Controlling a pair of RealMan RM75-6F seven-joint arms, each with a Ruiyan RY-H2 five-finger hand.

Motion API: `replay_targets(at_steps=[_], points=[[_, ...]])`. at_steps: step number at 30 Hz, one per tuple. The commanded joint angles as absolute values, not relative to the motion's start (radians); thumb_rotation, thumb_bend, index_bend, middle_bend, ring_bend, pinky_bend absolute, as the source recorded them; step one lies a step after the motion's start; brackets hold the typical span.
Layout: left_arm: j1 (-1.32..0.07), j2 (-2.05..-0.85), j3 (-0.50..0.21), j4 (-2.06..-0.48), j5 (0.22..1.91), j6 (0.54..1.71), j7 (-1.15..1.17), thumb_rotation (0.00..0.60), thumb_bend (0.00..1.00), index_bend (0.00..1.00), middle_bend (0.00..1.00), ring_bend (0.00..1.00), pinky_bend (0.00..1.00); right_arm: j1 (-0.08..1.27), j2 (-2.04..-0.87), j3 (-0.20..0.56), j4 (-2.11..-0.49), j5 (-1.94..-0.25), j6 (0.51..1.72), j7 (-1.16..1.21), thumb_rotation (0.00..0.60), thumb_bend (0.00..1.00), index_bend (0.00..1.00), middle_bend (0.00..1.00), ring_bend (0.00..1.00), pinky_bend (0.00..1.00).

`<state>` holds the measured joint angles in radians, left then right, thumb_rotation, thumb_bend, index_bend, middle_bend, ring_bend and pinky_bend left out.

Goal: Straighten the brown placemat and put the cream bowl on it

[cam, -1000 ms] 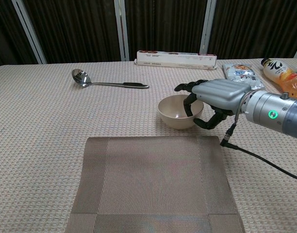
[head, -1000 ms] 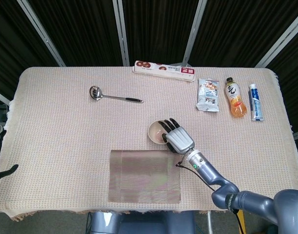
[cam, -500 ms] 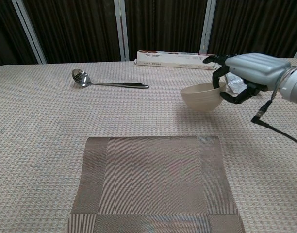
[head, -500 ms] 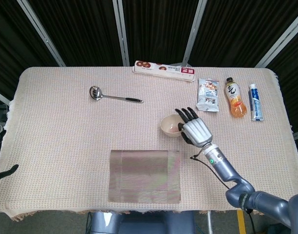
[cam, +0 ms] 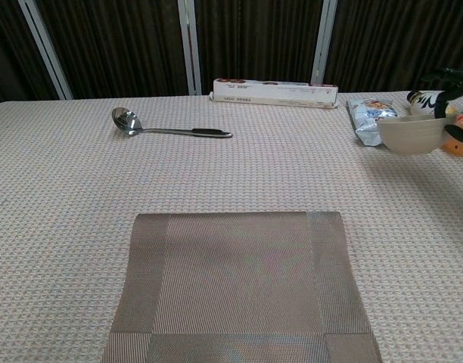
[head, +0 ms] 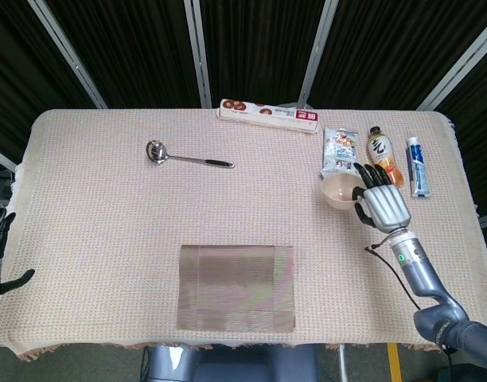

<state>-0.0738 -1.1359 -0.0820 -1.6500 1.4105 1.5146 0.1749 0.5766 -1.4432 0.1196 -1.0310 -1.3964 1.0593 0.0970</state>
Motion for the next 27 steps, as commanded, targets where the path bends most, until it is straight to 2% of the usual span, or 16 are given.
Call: replay_targets(at_steps=[1, 2, 3, 4, 5, 6, 9, 10, 17, 27], points=[[-0.073, -1.136, -0.081, -1.653, 1.413, 1.516, 0.177, 0.600, 0.00, 0.00, 0.00, 0.00, 0.00, 0.548, -1.469, 0.092, -0.979, -1.388, 1.041, 0.135, 0.600, 0.44, 0.77, 0.00, 0.00, 0.00], [-0.073, -1.136, -0.081, -1.654, 1.414, 1.517, 0.177, 0.600, 0.00, 0.00, 0.00, 0.00, 0.00, 0.545, -1.473, 0.089, -0.973, -1.388, 1.040, 0.141, 0.600, 0.44, 0.75, 0.00, 0.00, 0.00], [-0.073, -1.136, -0.080, -1.657, 1.417, 1.519, 0.180, 0.600, 0.00, 0.00, 0.00, 0.00, 0.00, 0.537, -1.485, 0.081, -0.957, -1.390, 1.038, 0.157, 0.600, 0.44, 0.64, 0.00, 0.00, 0.00], [-0.073, -1.136, -0.080, -1.659, 1.418, 1.519, 0.181, 0.600, 0.00, 0.00, 0.00, 0.00, 0.00, 0.533, -1.491, 0.076, -0.948, -1.393, 1.038, 0.164, 0.600, 0.43, 0.60, 0.00, 0.00, 0.00], [-0.073, -1.136, -0.079, -1.661, 1.420, 1.520, 0.183, 0.600, 0.00, 0.00, 0.00, 0.00, 0.00, 0.530, -1.499, 0.070, -0.935, -1.401, 1.041, 0.172, 0.600, 0.39, 0.48, 0.00, 0.00, 0.00], [-0.073, -1.136, -0.078, -1.662, 1.421, 1.520, 0.184, 0.600, 0.00, 0.00, 0.00, 0.00, 0.00, 0.527, -1.503, 0.066, -0.929, -1.406, 1.044, 0.175, 0.600, 0.30, 0.32, 0.00, 0.00, 0.00], [-0.073, -1.136, -0.075, -1.664, 1.424, 1.518, 0.186, 0.600, 0.00, 0.00, 0.00, 0.00, 0.00, 0.519, -1.491, 0.051, -0.948, -1.418, 1.037, 0.193, 0.600, 0.03, 0.00, 0.00, 0.00, 0.00], [-0.073, -1.136, -0.074, -1.665, 1.424, 1.517, 0.186, 0.600, 0.00, 0.00, 0.00, 0.00, 0.00, 0.516, -1.479, 0.049, -0.970, -1.419, 1.035, 0.206, 0.600, 0.00, 0.00, 0.00, 0.00, 0.00], [-0.104, -1.131, -0.062, -1.659, 1.476, 1.480, 0.167, 0.600, 0.00, 0.00, 0.00, 0.00, 0.00, 0.438, -1.343, 0.065, -1.184, -1.438, 1.197, 0.222, 0.600, 0.00, 0.00, 0.00, 0.00, 0.00], [-0.261, -1.183, 0.007, -1.580, 1.734, 1.322, 0.104, 0.600, 0.00, 0.01, 0.00, 0.00, 0.00, 0.294, -1.140, 0.062, -1.502, -1.444, 1.405, 0.181, 0.600, 0.00, 0.00, 0.00, 0.00, 0.00]])
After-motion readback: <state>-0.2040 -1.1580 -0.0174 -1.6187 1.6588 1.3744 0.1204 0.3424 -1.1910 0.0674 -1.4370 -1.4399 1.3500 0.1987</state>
